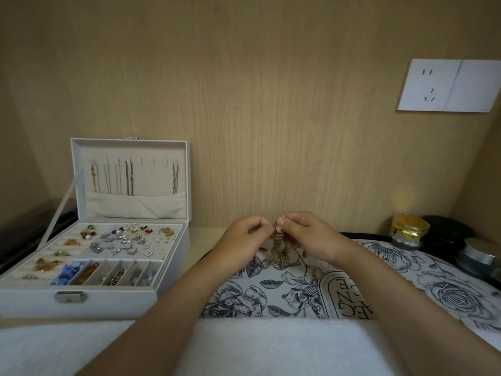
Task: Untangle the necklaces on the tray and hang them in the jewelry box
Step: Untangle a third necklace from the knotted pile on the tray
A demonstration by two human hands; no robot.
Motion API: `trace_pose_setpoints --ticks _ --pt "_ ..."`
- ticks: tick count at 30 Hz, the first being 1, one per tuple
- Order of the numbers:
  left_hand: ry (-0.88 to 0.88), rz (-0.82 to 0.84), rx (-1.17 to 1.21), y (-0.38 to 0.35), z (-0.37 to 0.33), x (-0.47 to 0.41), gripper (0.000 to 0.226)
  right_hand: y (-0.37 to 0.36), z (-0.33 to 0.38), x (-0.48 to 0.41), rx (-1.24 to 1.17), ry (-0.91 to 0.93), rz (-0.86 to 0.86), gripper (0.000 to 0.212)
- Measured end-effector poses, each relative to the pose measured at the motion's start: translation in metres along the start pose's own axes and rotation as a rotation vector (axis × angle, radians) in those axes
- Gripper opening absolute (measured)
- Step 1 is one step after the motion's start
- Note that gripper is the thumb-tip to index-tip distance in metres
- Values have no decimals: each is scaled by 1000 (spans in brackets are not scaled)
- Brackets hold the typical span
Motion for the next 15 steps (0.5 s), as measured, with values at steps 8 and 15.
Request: trace_pose_setpoints --ticks 8,15 --pt "92 -4 32 4 0 -3 14 0 3 0 -83 -36 -17 35" --pt "236 52 -8 10 1 -7 10 1 0 2 -24 -22 0 28"
Point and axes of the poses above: each hand's wrist, its own x-axis away from the middle knuckle, its own y-axis out of the back of the hand, z = x × y, the point moved 1 cm from there along -x, towards the middle knuckle, and after that the axes turned 14 degrees about -z, right-handed, at the moved point
